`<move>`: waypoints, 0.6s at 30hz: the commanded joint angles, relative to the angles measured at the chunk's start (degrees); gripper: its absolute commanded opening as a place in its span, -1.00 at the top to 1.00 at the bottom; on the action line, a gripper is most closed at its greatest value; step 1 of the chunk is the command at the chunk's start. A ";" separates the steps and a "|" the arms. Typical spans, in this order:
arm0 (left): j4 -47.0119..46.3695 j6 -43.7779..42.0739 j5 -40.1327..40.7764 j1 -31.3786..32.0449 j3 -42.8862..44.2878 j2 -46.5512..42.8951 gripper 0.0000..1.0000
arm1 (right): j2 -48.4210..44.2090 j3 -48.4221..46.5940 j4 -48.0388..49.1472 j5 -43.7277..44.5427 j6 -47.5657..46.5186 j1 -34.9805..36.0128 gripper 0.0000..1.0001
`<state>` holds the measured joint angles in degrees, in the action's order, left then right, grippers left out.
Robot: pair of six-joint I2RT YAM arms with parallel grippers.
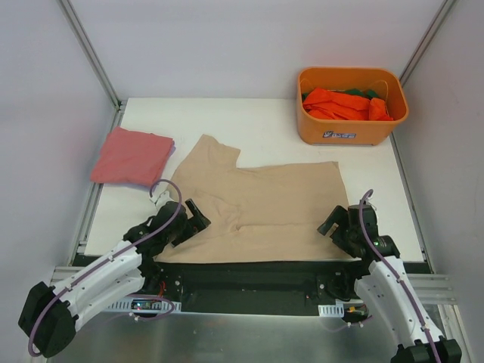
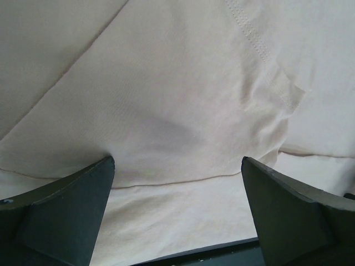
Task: Fold and stack the t-shirts
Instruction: Fold the flattened tshirt in 1/3 of the way
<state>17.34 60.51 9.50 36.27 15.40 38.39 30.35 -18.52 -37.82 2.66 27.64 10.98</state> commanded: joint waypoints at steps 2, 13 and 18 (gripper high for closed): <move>7.44 -3.81 5.70 -0.68 4.80 6.69 -0.98 | 1.20 -1.95 -0.85 3.23 -1.44 0.27 -0.93; 6.56 -9.62 9.93 -0.68 17.03 18.90 -0.98 | 8.41 -7.05 5.74 1.31 -4.61 0.27 -0.93; 5.60 -12.17 9.40 -0.76 21.86 24.18 -0.98 | 10.69 -6.18 10.39 -7.91 -3.21 0.27 -0.93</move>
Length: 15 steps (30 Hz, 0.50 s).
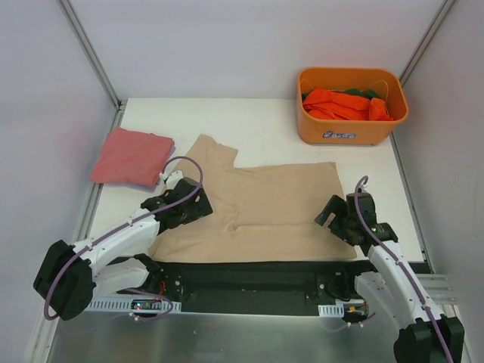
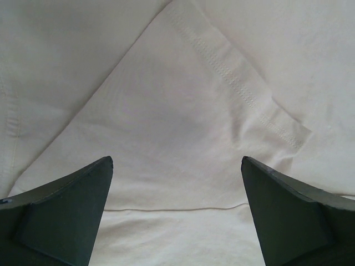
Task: Fold and stack the t-shirts
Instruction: Fold the flattened tshirt in 1/3 of the way, then grap the side of the flattened tshirt furthest away from the robot with both arms
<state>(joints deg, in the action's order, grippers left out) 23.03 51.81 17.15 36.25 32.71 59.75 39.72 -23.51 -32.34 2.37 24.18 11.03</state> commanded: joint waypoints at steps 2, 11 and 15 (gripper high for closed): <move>-1.22 -4.26 1.66 -1.09 5.78 4.67 -0.98 | 2.46 -0.14 7.63 -10.10 -0.45 0.05 -0.93; -7.38 -7.25 -5.45 -8.03 6.50 12.14 -0.98 | 16.86 -5.49 9.92 -0.52 -10.99 -10.48 -0.93; -9.49 -7.86 -7.47 -10.23 4.56 13.81 -0.98 | 21.18 -6.81 15.89 -7.28 -12.94 -16.38 -0.93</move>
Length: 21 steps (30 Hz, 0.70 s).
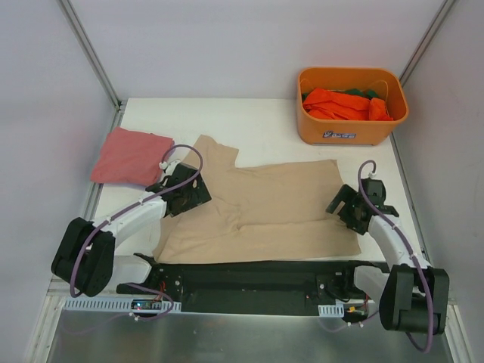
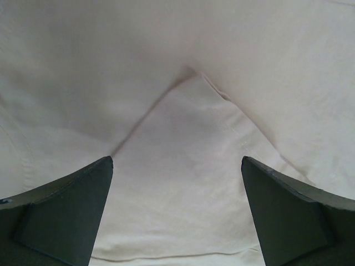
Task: Fold and stack the t-shirts
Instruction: Grap the side of the flattened tshirt furthest away from the robot with both arms
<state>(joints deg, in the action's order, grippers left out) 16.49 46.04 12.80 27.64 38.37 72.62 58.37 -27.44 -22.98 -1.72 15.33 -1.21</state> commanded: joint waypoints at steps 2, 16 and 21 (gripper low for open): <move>-3.22 -2.62 -3.39 -2.32 -1.37 1.30 -0.98 | 2.54 -4.10 7.95 -2.94 -3.47 -4.59 -0.93; -3.92 -16.24 -8.10 -8.98 25.14 14.97 -0.98 | -1.59 -12.38 10.58 -6.63 -6.01 -5.38 -0.93; 0.37 -23.61 -23.59 -15.24 49.48 36.06 -0.98 | -2.03 -11.67 10.68 -12.52 -9.18 -5.47 -0.93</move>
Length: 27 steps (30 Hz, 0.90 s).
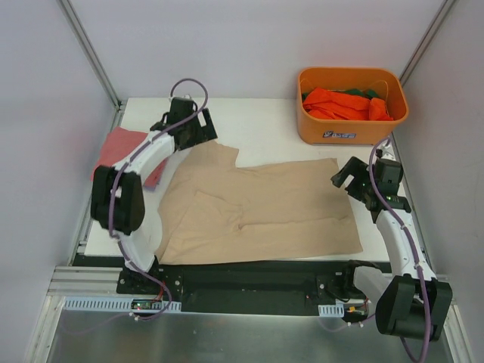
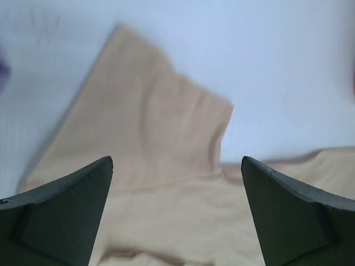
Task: Fold and stack the t-shirts
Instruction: Grap the side of the flattened tshirt furthest away from the robot with both arms
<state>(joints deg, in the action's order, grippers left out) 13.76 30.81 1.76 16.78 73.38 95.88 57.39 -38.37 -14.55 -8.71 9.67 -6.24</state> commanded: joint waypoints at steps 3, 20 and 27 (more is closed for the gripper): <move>8.29 -10.58 -14.94 -5.96 30.19 24.76 -0.98 | -1.66 0.75 2.42 -5.36 -3.43 -0.35 -0.93; 21.31 -15.60 -4.48 -5.97 53.01 46.51 -0.26 | 3.08 -0.13 2.50 -4.03 -1.24 -0.53 -0.93; 21.75 -18.24 -3.33 -5.53 50.80 46.07 0.83 | 6.06 -2.67 4.26 -1.75 -0.36 -0.35 -0.93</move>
<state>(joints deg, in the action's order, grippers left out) 31.22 15.03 -2.24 10.48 125.97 143.11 61.36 -37.67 -13.52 -11.73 8.49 -6.35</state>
